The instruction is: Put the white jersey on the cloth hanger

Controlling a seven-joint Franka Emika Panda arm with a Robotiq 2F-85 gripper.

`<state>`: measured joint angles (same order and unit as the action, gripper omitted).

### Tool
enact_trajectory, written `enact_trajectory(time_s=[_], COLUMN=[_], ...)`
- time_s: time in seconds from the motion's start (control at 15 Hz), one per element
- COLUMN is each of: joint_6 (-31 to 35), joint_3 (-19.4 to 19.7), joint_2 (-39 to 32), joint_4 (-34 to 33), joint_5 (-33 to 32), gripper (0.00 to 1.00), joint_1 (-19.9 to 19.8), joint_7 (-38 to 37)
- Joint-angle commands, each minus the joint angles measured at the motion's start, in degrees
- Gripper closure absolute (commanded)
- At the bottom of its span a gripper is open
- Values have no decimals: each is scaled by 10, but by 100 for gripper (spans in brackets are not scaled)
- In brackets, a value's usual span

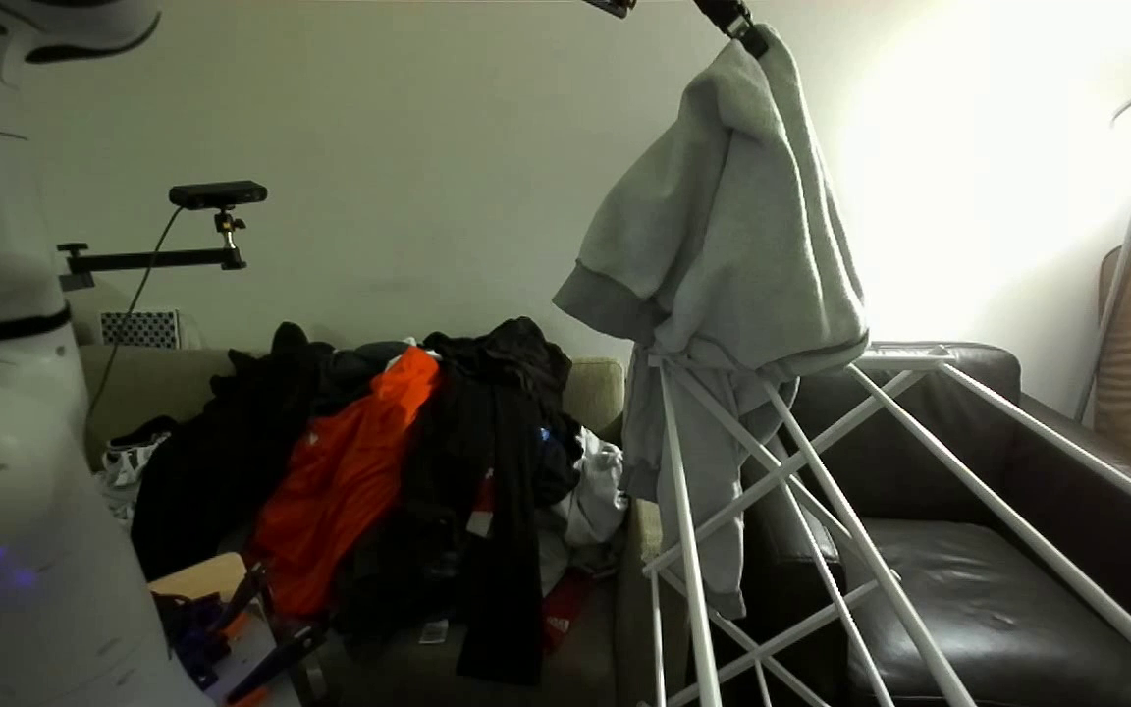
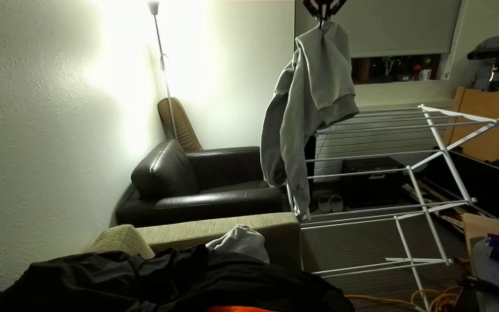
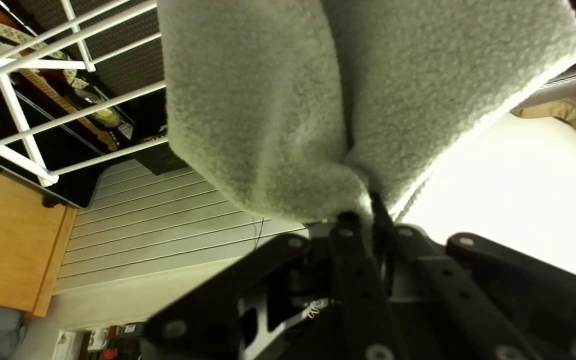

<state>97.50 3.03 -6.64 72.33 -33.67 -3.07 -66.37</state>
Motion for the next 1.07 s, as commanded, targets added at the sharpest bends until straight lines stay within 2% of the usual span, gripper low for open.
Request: enact_trajectory(time_s=[0.0, 0.27, 0.73, 1.0], joint_6=[31, 70, 135, 148], joint_3=[12, 21, 33, 30], joint_2=[-25, -46, -79, -84], joint_4=[-30, -43, -81, -95], joint_5=[17, 37, 118, 168], gripper=[97, 97, 97, 97], joint_1=[-17, -34, -96, -129], joint_7=[35, 81, 226, 299])
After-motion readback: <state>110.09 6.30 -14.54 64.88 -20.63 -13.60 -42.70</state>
